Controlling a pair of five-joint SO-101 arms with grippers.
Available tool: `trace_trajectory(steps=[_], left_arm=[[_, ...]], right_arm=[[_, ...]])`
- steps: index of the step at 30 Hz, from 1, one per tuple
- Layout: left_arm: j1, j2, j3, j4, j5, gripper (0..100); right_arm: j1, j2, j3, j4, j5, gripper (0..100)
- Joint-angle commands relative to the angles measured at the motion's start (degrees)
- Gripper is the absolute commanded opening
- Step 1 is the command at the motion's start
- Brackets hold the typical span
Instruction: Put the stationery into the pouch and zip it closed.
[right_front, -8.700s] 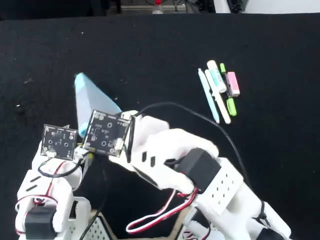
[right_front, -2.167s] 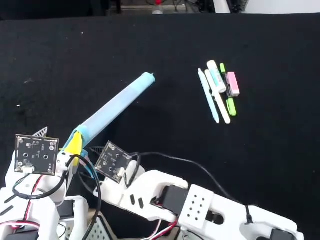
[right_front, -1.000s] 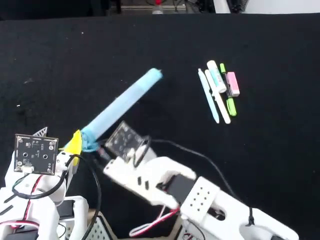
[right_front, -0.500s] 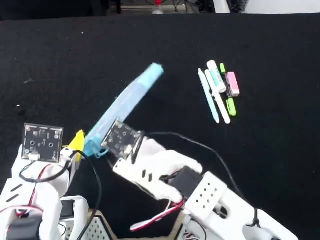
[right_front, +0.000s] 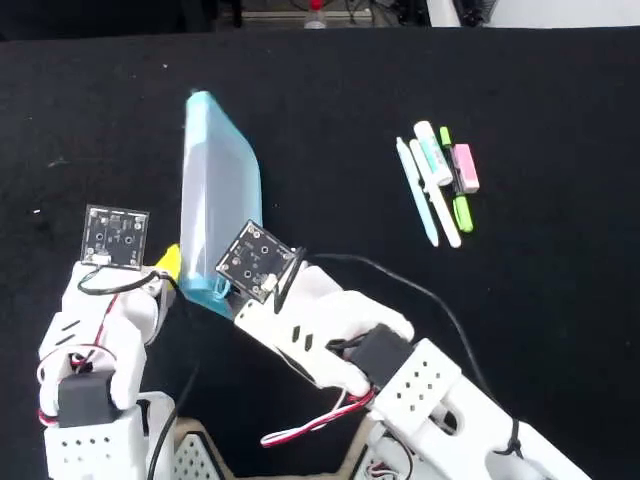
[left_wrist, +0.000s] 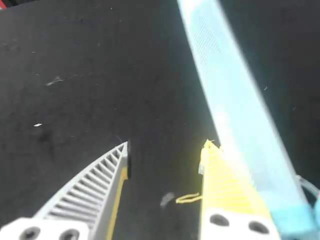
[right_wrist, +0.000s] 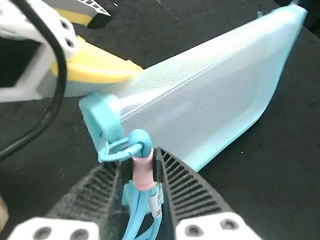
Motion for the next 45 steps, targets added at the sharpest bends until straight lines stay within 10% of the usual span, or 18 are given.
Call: trace_trajectory(steps=[1, 13, 28, 45], left_arm=[[5.5, -0.1, 0.6, -1.6, 4.2, 24], [-4.1, -0.2, -0.7, -1.3, 0.1, 24], [10.1, -0.2, -15.4, 18.0, 0.0, 24], [14.5, -0.2, -10.9, 18.5, -8.8, 24]], right_arm=[[1.1, 0.0, -4.6, -2.5, 0.4, 1.1], [4.7, 0.0, -1.4, -2.5, 0.4, 1.1], [4.7, 0.2, 0.0, -2.6, 0.4, 1.1], [4.7, 0.2, 0.0, -2.5, 0.4, 1.1]])
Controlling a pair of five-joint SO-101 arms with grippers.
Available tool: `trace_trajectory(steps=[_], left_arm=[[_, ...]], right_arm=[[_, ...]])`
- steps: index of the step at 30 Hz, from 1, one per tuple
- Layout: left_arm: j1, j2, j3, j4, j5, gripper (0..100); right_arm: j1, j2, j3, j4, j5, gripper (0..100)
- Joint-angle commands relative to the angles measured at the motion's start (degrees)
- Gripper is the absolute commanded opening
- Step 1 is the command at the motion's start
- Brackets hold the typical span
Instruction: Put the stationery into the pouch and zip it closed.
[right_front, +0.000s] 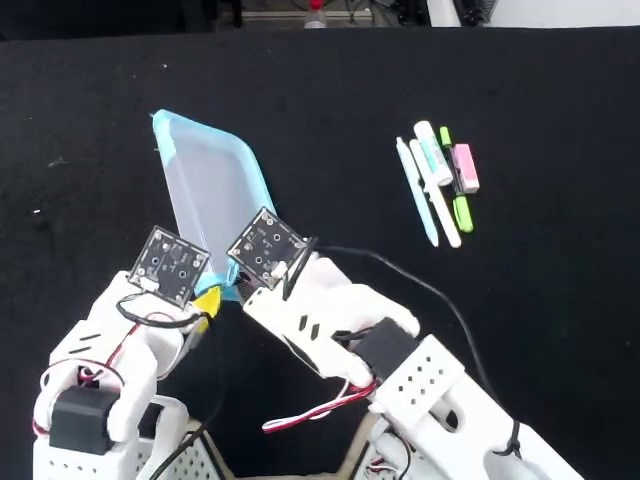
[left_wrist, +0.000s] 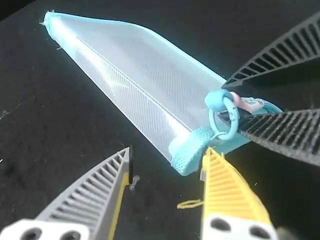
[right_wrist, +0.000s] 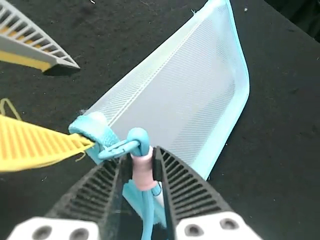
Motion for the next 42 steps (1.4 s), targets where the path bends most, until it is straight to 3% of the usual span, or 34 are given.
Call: trace_trajectory(steps=[1, 13, 20, 30, 33, 37, 42], left_arm=[[0.5, 0.2, -0.1, 0.0, -0.4, 24], [0.7, 0.2, 0.0, -0.2, -0.4, 24], [0.5, 0.2, 5.8, -6.8, -0.4, 24], [-2.4, 0.2, 4.4, -7.2, 0.0, 23], [-2.3, 0.1, 3.6, -7.5, 2.9, 18], [-2.1, 0.1, 0.5, -7.4, 9.1, 3], [-2.2, 0.1, 0.0, -7.6, 14.3, 3]], right_arm=[[1.0, -0.1, -0.6, -1.4, 0.4, 1.1], [1.0, -0.1, -0.6, -1.1, 0.4, 1.1], [1.0, -0.1, -0.6, -1.1, 0.4, 1.1], [1.1, -0.1, -0.5, -1.1, 0.4, 1.1], [1.1, -0.1, -0.5, -1.1, 0.4, 1.1], [1.1, -0.1, -0.5, -1.1, 0.4, 1.1], [1.2, -0.2, -0.5, -1.1, 0.4, 1.1]])
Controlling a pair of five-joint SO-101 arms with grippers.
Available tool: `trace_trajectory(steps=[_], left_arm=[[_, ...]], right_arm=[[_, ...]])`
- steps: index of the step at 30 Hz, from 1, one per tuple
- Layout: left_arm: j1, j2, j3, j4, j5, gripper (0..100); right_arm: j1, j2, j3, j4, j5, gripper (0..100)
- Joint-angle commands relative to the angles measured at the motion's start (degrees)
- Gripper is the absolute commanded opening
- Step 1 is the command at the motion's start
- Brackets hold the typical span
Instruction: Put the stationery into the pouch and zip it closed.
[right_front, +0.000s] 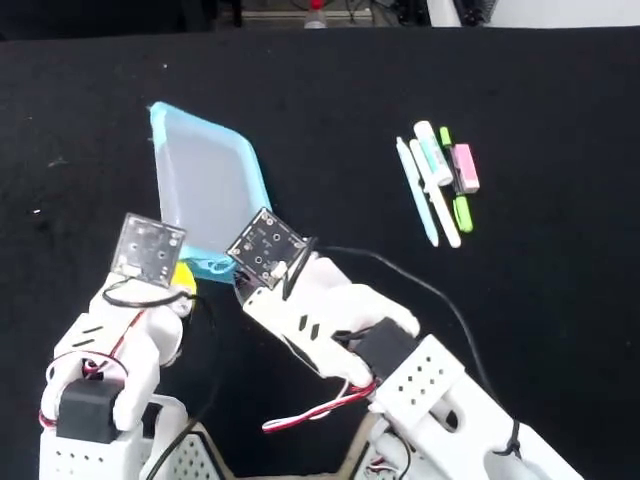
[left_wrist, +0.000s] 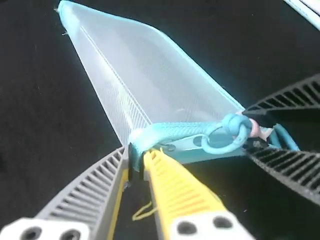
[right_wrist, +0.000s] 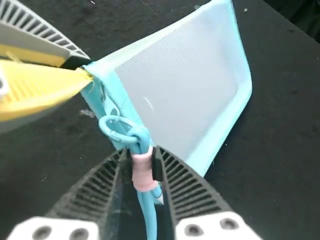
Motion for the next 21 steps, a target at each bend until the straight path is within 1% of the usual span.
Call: trace_trajectory(steps=[1, 3, 5, 9, 12, 18, 21], left_arm=[[-0.7, 0.1, -3.7, -1.8, 4.1, 3], [-1.1, 0.1, -3.3, -3.1, 5.5, 3], [-2.9, 0.1, -3.3, -4.1, 7.5, 3], [-8.3, 0.1, -3.5, -5.7, 11.2, 3], [-11.1, 0.1, -3.5, -6.8, 13.5, 3], [-11.9, 0.1, -3.6, -6.8, 14.2, 3], [-11.7, 0.1, -3.7, -6.8, 14.1, 3]], right_arm=[[1.1, -0.2, -0.5, -1.0, 0.4, 1.1], [1.2, -0.2, -0.5, -0.9, 0.4, 1.1], [1.5, -0.2, -0.5, -0.9, 0.4, 1.1], [6.9, -0.3, -2.3, 0.5, 0.4, 1.1], [10.7, -0.3, -4.4, 2.5, 0.3, 1.1], [14.0, -0.3, -5.1, 2.7, -0.1, 1.1], [13.9, -0.3, -5.4, 2.7, -0.1, 1.1]])
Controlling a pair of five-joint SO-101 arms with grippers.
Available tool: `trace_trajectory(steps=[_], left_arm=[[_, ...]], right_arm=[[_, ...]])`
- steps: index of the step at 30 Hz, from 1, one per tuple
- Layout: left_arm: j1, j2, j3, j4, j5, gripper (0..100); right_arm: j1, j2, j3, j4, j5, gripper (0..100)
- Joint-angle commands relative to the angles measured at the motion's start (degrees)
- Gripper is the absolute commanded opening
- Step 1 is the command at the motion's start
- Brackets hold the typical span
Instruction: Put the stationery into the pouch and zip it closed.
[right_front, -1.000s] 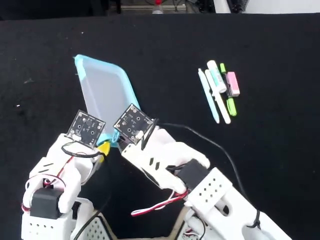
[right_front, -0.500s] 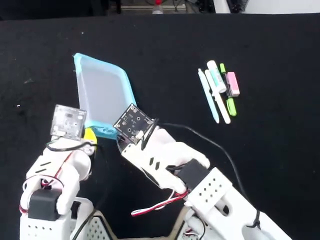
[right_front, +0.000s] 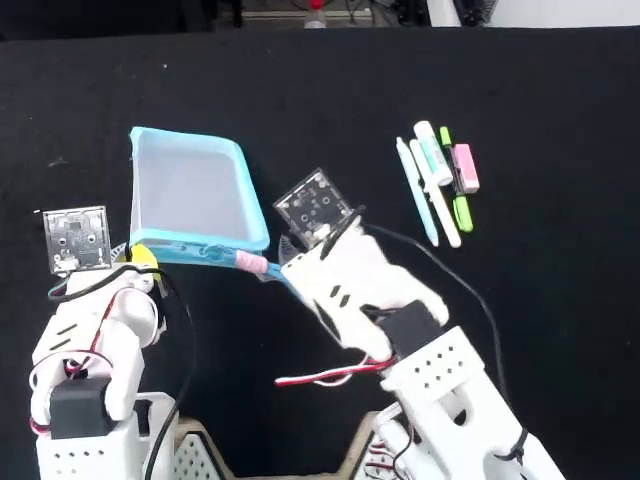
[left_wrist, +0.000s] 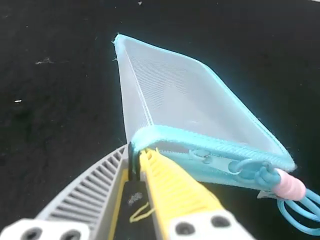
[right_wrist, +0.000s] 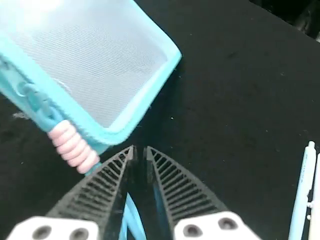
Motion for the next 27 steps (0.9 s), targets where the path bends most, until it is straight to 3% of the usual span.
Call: trace_trajectory(steps=[1, 4, 9, 12, 19, 27], left_arm=[[-0.2, -0.7, -3.6, -1.3, 0.5, 3], [-0.2, -0.7, -3.6, -1.2, 0.5, 3], [-0.1, -0.7, -3.5, -1.2, 0.5, 3], [-0.1, -0.7, -3.4, -1.2, 0.5, 3], [-0.1, -0.7, -3.6, -0.8, 0.5, 3], [-0.1, -0.7, -3.7, -0.8, 0.5, 3]], right_arm=[[0.2, -0.3, -3.7, 0.0, 0.1, 1.1], [-5.8, -0.3, -2.9, 0.5, 0.0, 2.9], [-16.4, -0.2, -0.3, -0.7, 0.4, 19.4], [-16.9, -0.2, 2.2, -6.8, 0.3, 24.1], [-17.0, 0.2, 10.0, -24.3, 0.4, 21.8], [-17.0, 2.4, 10.0, -25.2, 0.5, 21.9]])
